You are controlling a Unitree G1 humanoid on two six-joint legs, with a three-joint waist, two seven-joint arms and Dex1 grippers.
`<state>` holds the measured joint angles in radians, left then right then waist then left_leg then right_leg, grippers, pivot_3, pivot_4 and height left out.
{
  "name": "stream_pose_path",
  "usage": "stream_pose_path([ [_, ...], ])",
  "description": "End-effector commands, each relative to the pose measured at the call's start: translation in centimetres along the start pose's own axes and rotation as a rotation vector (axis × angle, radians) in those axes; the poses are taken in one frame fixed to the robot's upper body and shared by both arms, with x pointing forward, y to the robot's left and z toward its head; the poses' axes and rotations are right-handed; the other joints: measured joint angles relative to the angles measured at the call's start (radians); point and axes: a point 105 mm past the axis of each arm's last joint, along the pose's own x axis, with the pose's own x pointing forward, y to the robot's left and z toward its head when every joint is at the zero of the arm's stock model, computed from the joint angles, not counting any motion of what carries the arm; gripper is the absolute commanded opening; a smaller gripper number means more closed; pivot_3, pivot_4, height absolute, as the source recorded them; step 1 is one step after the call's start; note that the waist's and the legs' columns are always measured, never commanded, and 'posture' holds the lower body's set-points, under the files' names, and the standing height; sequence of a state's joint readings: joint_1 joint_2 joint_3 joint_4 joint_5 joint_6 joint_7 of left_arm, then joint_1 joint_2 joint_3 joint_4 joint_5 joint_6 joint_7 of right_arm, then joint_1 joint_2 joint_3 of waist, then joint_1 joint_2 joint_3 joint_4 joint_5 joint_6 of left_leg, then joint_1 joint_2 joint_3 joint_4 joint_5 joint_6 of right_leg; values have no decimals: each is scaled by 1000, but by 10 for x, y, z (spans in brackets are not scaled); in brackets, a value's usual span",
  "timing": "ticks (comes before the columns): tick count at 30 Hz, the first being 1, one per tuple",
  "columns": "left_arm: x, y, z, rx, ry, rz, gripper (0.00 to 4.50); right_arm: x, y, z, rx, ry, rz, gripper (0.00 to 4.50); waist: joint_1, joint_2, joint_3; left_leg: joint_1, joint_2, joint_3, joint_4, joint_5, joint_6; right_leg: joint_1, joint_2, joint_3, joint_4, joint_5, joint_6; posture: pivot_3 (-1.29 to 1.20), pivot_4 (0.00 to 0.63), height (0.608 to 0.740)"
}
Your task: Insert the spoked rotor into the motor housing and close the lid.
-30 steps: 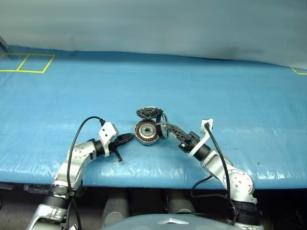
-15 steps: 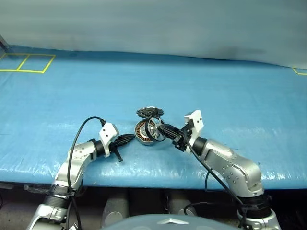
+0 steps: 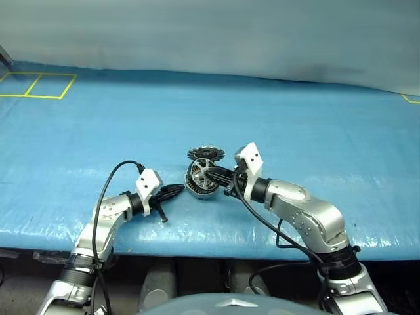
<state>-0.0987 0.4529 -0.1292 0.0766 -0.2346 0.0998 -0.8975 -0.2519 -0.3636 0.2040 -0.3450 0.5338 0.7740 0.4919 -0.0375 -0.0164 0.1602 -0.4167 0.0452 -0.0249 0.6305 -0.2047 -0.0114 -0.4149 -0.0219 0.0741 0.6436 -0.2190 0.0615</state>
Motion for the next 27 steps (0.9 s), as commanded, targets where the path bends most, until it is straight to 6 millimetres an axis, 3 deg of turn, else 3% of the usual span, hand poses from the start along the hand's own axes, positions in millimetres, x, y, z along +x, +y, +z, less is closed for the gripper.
stream_pose_path([
  [1, 2, -3, 8, 38, -35, -36, 0, 1, 0, 11, -29, -34, 12, 333, 0, 0, 0, 0, 0, 0, 0, 0, 0, 0, 0, 0, 0, 0, 0, 0, 150, 740],
  [10, 1, 1, 9, 67, -40, -47, 0, 4, 4, 15, -42, -45, 31, 333, 0, 0, 0, 0, 0, 0, 0, 0, 0, 0, 0, 0, 0, 0, 0, 0, 150, 740],
  [27, 1, 1, 6, 69, -26, -35, 0, 7, -2, 4, -71, 6, 8, 333, 0, 0, 0, 0, 0, 0, 0, 0, 0, 0, 0, 0, 0, 0, 0, 0, 150, 740],
])
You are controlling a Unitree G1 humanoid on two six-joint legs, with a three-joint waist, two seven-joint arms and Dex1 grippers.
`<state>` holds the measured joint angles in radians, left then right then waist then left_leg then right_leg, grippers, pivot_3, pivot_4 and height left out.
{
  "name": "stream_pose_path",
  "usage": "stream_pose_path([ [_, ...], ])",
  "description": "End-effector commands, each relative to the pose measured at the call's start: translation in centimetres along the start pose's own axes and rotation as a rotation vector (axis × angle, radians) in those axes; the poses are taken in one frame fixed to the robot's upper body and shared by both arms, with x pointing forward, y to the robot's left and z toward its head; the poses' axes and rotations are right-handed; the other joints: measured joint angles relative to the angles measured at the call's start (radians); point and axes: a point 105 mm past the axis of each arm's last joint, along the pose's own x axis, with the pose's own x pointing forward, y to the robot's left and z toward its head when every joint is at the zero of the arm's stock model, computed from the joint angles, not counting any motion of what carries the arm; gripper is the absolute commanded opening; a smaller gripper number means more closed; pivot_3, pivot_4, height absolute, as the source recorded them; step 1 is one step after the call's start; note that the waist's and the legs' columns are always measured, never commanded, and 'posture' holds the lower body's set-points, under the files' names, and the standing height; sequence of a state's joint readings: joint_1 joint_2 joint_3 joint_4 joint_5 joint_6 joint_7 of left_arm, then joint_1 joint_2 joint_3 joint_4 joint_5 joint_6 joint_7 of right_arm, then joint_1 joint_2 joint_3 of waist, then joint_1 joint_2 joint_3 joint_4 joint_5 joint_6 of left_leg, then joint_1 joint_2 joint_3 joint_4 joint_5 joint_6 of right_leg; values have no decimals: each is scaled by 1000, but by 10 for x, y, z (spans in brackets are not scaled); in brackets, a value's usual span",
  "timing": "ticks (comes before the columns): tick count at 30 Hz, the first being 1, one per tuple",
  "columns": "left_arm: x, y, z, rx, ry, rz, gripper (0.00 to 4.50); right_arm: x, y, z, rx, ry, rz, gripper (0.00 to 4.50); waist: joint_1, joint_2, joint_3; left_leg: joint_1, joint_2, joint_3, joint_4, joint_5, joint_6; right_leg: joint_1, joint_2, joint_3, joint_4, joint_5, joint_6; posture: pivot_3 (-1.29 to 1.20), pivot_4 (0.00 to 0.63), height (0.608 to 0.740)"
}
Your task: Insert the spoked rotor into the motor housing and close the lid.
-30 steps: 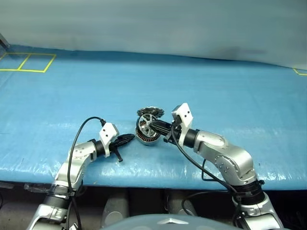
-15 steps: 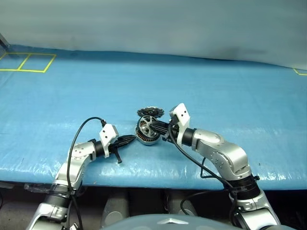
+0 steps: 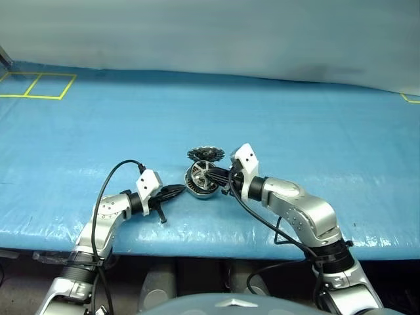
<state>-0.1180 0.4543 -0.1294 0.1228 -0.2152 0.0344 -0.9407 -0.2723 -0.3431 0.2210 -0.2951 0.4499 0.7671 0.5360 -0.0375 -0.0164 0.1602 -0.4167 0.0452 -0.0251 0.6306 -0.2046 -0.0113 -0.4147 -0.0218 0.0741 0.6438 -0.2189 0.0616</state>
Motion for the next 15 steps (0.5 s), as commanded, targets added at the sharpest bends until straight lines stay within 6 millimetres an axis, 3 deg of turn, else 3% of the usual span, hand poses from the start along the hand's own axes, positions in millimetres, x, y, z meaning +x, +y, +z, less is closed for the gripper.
stream_pose_path([
  [1, 1, 0, 6, 24, -19, -2, 0, 0, 2, 10, -46, -30, 7, 333, 0, 0, 0, 0, 0, 0, 0, 0, 0, 0, 0, 0, 0, 0, 0, 0, 150, 740],
  [8, 1, 0, 5, 24, -16, 0, 0, 0, 0, 10, -55, -29, -2, 333, 1, 0, 0, 0, 0, 0, 0, 0, 0, 0, 0, 0, 0, 0, 0, 0, 150, 740],
  [15, 1, 1, 5, 26, -15, 3, 0, -1, 5, 19, -51, -81, 18, 2617, 0, 0, 0, 0, 0, 0, 0, 0, 0, 0, 0, 0, 0, 0, 0, 0, 150, 740],
])
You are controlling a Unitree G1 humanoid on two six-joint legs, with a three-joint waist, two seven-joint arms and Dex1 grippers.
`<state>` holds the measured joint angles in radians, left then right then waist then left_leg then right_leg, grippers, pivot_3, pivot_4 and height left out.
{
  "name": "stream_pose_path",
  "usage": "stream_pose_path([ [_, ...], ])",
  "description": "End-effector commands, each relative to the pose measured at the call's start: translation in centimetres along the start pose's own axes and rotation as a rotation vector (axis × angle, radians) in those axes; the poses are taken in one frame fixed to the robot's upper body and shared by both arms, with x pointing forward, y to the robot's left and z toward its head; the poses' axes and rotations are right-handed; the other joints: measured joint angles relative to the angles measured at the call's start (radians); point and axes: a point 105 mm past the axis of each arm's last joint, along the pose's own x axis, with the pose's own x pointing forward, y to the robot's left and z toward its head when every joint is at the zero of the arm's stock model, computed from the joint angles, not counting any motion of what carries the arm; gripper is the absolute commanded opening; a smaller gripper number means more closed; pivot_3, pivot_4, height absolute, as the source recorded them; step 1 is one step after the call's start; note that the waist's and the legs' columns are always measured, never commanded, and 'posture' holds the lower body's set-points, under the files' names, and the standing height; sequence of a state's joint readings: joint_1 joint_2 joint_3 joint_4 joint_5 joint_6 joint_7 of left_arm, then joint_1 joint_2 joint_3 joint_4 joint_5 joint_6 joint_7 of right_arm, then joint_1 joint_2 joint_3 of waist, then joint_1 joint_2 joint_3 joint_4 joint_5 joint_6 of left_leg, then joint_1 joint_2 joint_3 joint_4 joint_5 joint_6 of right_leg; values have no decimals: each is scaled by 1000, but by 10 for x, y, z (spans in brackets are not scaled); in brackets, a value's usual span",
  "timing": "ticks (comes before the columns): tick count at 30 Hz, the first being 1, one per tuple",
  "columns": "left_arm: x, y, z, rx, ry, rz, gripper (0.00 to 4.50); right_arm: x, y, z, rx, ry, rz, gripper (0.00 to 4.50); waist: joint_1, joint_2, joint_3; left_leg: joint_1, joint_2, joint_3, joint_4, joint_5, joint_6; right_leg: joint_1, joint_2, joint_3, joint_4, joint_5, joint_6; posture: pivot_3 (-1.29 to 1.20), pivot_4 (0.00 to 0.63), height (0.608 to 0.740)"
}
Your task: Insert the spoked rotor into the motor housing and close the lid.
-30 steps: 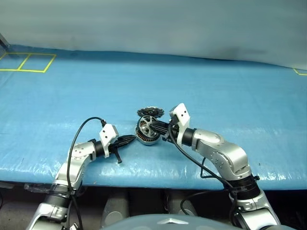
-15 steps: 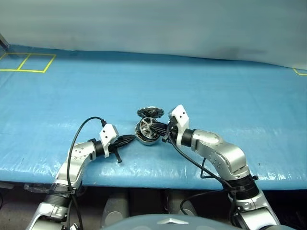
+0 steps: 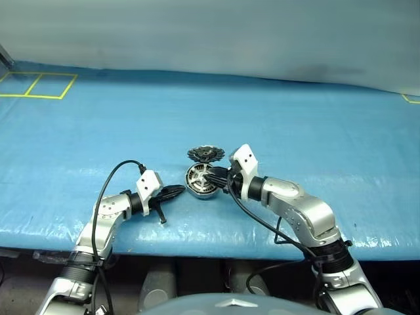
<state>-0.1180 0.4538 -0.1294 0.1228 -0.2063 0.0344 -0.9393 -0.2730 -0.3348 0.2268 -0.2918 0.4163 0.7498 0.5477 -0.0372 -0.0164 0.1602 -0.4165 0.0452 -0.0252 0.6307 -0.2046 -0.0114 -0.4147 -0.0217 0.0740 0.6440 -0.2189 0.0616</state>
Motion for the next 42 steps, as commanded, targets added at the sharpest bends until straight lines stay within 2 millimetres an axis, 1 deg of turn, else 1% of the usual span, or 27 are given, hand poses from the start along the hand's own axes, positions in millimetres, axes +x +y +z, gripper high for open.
stream_pose_path([
  [1, 1, 1, 6, 22, -22, 2, 0, -2, 5, 20, -22, -86, 24, 2617, -1, 0, 0, 0, 0, 0, 0, 0, 0, 0, 0, 0, 0, 0, 0, 0, 150, 740],
  [7, 1, 1, 5, 23, -22, 4, 0, -1, 6, 15, -23, -68, 20, 2617, 0, 0, 0, 0, 0, 0, 0, 0, 0, 0, 0, 0, 0, 0, 0, 0, 150, 740],
  [11, 0, 1, 6, 22, -25, 9, 0, -9, -1, 15, 1, -78, -20, 2617, 0, 0, 0, 0, 0, 0, 0, 0, 0, 0, 0, 0, 0, 0, 0, 0, 150, 740],
  [14, -1, 1, 5, 21, -25, 14, 0, -18, -11, 13, 17, -82, -78, 2617, 0, 0, 0, 0, 0, 0, 0, 0, 0, 0, 0, 0, 0, 0, 0, 0, 150, 740],
  [17, -1, 1, 5, 18, -27, 13, 0, -28, -21, 12, 18, -83, -133, 2047, 0, 0, 0, 0, 0, 0, 0, 0, 0, 0, 0, 0, 0, 0, 0, 0, 150, 740],
  [19, 0, 1, 5, 16, -30, 10, 0, -36, -31, 11, 7, -72, -179, 1445, 0, 0, 0, 0, 0, 0, 0, 0, 0, 0, 0, 0, 0, 0, 0, 0, 150, 740],
  [20, 0, 0, 5, 15, -31, 8, 0, -40, -38, 9, -1, -59, -215, 1052, 0, 0, 0, 0, 0, 0, 0, 0, 0, 0, 0, 0, 0, 0, 0, 0, 150, 740],
  [23, 1, 0, 5, 14, -33, 6, 0, -46, -59, 1, -40, 10, -315, 96, 0, 0, 0, 0, 0, 0, 0, 0, 0, 0, 0, 0, 0, 0, 0, 0, 150, 740],
  [24, 2, 1, 5, 15, -35, 7, 0, -47, -68, -2, -68, 47, -357, 39, -1, 0, 0, 0, 0, 0, 0, 0, 0, 0, 0, 0, 0, 0, 0, 0, 150, 740],
  [26, 2, 1, 6, 16, -37, 8, 0, -46, -81, -2, -94, 68, -417, 39, -1, 0, 0, 1, 0, 1, 1, 0, 0, 0, 0, 0, 0, 0, 0, 0, 150, 740],
  [29, 3, 2, 6, 19, -41, 13, 0, -32, -94, 15, -84, 11, -445, 39, -4, 0, 0, 1, 0, 1, 1, 0, 0, 0, 1, 1, 1, 0, 0, 0, 150, 740],
  [33, 3, 2, 7, 17, -48, 19, 0, -4, -90, 48, -62, -106, -352, 39, -5, 0, 0, 1, 0, 1, 1, 0, 0, 1, 1, 1, 1, 1, 1, 0, 150, 740],
  [35, 2, 3, 6, 16, -49, 25, 0, 8, -83, 62, -49, -156, -282, 39, -4, 0, 0, 1, 0, 1, 0, 0, 0, 1, 1, 1, 0, 1, 1, 0, 150, 740],
  [37, 1, 3, 6, 18, -47, 35, 0, 19, -70, 76, -41, -190, -191, 39, -1, 0, 0, 0, 0, 0, 0, 0, 0, 1, 1, 1, 0, 1, 1, 0, 150, 740],
  [40, -2, 4, 6, 20, -47, 47, 0, 27, -51, 85, -41, -204, -75, 39, 0, 0, 0, 0, 0, 0, -1, 0, 0, 0, 1, 0, 0, 2, 1, 0, 150, 740],
  [42, -3, 5, 6, 19, -47, 54, 0, 29, -40, 82, -37, -190, -19, 39, 0, 0, 0, 0, 0, -1, -1, 0, 0, 1, 1, 0, 0, 4, 3, 0, 150, 740],
])
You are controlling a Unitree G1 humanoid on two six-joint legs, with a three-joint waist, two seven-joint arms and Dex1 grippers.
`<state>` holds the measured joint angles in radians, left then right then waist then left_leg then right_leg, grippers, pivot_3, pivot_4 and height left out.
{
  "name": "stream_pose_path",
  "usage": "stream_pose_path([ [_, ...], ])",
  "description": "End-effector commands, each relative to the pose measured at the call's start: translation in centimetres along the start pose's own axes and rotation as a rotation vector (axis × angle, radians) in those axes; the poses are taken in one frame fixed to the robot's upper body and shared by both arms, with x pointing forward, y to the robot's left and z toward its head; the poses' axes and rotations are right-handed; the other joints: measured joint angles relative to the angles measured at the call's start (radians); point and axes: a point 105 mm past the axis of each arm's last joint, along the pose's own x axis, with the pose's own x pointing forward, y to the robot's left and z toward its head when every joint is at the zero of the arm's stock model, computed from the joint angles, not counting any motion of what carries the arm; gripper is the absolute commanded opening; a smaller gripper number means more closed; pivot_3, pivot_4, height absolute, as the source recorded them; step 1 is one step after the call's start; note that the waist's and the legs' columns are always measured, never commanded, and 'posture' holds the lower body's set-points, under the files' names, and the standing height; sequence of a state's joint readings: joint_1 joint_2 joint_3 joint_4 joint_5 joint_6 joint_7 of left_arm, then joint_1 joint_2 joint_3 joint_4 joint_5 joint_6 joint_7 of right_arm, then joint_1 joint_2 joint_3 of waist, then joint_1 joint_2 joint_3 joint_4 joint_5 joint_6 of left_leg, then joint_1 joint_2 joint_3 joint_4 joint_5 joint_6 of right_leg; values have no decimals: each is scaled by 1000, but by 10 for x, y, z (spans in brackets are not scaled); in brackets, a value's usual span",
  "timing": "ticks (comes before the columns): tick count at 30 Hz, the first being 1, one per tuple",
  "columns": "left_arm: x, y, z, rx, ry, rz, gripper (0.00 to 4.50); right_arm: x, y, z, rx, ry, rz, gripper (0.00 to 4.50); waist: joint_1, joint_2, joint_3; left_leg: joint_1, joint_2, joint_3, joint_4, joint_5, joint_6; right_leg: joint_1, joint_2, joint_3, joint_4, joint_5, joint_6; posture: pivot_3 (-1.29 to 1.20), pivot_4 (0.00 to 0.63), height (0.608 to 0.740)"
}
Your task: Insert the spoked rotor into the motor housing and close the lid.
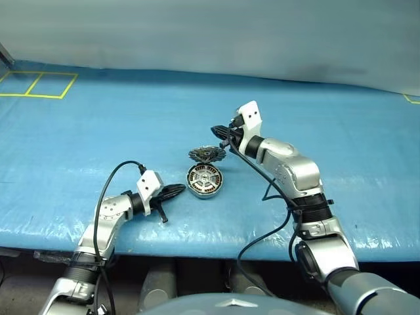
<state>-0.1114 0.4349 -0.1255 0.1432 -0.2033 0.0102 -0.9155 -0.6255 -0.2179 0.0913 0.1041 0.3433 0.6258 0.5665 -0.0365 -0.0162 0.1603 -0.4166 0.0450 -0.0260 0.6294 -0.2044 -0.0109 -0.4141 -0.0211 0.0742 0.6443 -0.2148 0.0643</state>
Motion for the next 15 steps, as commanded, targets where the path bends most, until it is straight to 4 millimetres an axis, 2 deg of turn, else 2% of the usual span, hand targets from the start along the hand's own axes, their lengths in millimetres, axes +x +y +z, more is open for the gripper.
stream_pose_path([
  [1, -6, 5, 9, 27, -34, 28, 0, -2, 22, 7, -9, -17, 107, 39, -1, 0, 0, 0, 0, 0, 0, 0, 0, 0, 0, 0, 0, 0, 0, 0, 150, 740],
  [8, -11, 6, 6, 14, -33, 52, 0, -21, 45, -28, 23, 66, 145, 39, -2, 0, 0, 1, 0, 0, 0, 0, 0, 0, 0, 0, 0, -5, -2, 0, 150, 740],
  [15, -8, 5, 6, 13, -30, 45, 0, -27, 50, -54, 24, 124, 96, 39, -4, 0, 0, 2, 0, 0, 1, 0, 0, 0, 0, 0, 1, -5, -2, 0, 150, 740],
])
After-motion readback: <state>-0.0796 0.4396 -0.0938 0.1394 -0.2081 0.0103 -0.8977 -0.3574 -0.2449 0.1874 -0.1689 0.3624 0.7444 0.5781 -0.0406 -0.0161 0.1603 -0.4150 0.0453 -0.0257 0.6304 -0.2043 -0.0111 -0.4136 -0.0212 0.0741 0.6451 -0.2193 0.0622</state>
